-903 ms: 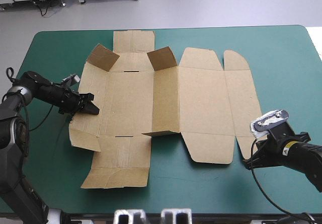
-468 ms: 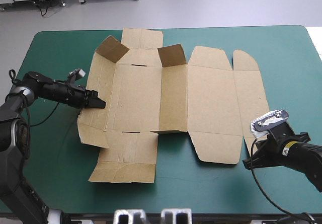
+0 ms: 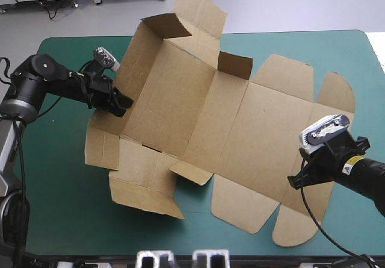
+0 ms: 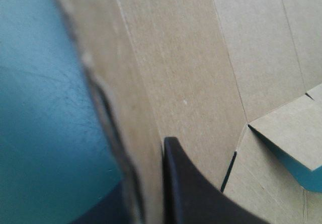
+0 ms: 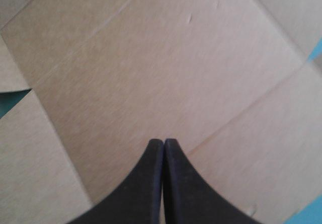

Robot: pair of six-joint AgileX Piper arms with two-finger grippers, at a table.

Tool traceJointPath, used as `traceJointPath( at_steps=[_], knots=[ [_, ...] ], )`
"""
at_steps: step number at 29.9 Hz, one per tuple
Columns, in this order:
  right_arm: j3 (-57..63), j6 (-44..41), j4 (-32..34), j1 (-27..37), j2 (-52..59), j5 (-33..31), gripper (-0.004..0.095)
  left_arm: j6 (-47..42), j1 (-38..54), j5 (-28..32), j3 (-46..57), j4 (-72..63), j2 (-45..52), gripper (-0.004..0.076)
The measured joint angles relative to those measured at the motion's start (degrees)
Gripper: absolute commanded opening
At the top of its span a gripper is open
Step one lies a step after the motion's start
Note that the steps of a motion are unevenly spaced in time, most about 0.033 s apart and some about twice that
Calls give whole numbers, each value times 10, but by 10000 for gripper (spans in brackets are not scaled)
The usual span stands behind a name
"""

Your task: Fold the box

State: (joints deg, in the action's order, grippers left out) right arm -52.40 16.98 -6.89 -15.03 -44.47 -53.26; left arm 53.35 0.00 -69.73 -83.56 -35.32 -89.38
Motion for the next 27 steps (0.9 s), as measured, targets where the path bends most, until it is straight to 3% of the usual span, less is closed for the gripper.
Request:
traceJointPath(
  at_steps=[7, 13, 22, 27],
  knots=[
    [-123, 22, -2, 0, 0, 10, -24, -53, -130, -20, -126, 204, 33, -10],
    [-190, 24, 5, 0, -1, 7, -24, -60, -249, -17, -147, 357, 37, -10],
    [-289, 45, 7, 0, -81, -59, -24, -124, -428, 54, -147, 559, 37, -10],
    [-374, 51, 16, 0, -155, -72, -24, -150, -471, 112, -105, 628, 37, -10]
  ],
)
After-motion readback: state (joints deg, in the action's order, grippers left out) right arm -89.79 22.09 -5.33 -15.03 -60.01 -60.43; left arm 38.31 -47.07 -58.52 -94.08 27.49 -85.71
